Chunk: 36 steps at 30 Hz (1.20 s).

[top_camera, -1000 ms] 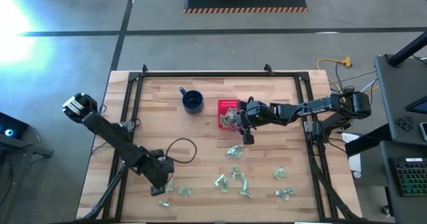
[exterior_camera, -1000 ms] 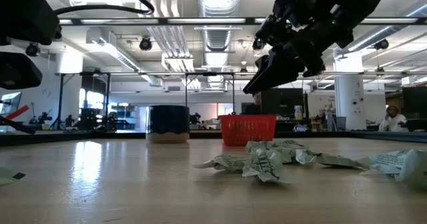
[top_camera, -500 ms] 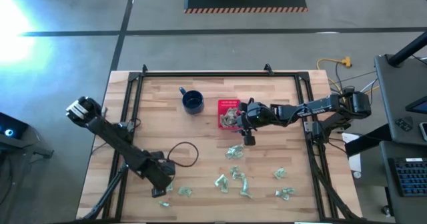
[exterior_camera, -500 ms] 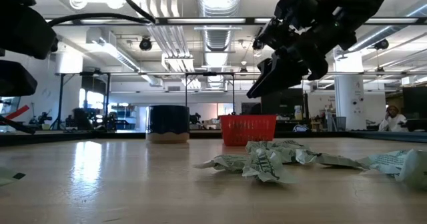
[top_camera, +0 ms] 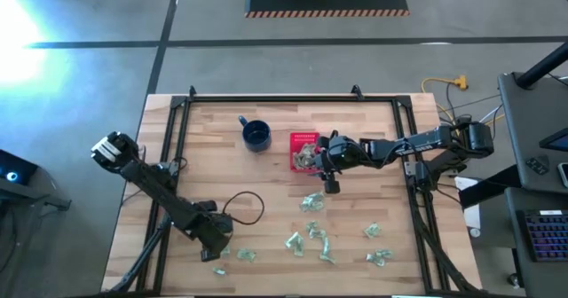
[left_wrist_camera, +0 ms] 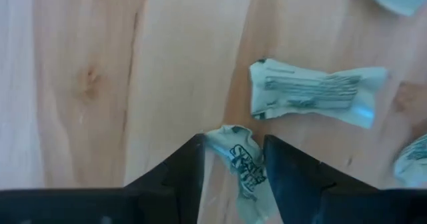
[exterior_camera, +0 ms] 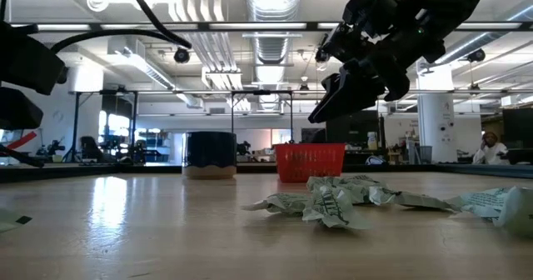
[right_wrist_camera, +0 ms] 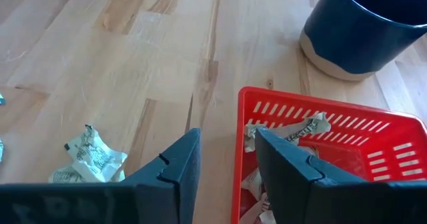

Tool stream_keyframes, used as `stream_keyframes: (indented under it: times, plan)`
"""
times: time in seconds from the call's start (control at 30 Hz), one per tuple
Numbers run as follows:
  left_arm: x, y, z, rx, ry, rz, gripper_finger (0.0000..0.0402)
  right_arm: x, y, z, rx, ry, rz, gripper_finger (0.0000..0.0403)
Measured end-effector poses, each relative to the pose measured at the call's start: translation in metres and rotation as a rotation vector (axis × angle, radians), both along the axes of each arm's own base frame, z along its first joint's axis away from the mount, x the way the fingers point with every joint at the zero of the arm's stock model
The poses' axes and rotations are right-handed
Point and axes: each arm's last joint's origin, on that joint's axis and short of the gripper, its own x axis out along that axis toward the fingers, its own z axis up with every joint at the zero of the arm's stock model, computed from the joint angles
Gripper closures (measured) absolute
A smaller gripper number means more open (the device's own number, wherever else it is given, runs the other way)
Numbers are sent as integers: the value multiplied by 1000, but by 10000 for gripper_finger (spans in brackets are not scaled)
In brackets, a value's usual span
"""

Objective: Pick and place items into bin
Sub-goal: Put the green stevia packet into the red bin

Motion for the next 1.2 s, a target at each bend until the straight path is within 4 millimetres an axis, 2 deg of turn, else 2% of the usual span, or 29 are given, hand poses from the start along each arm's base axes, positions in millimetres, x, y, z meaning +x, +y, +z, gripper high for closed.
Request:
stream_keyframes:
  times: [0.3, 0.47, 0.57, 0.73, 0.8, 1.03, 1.2]
  plan:
    - [-3, 4, 3, 50, -11, -51, 390, 0, 0, 0, 12, 0, -10, 275]
    - [4, 15, 10, 169, -127, -87, 390, 0, 0, 0, 31, 1, -23, 274]
    - [12, 26, 15, 297, -209, -131, 390, 0, 2, 0, 39, 4, -23, 273]
    - [33, 54, 28, 641, -363, -129, 390, 0, 5, 0, 42, 4, -16, 278]
    - [45, 68, 33, 723, -412, -118, 389, 0, 6, 0, 42, 4, -12, 280]
    - [88, 120, 53, 750, -625, -153, 389, 0, 10, -1, 60, 11, -10, 277]
    - [106, 160, 67, 756, -782, -153, 389, -2, 16, -3, 78, 46, -3, 281]
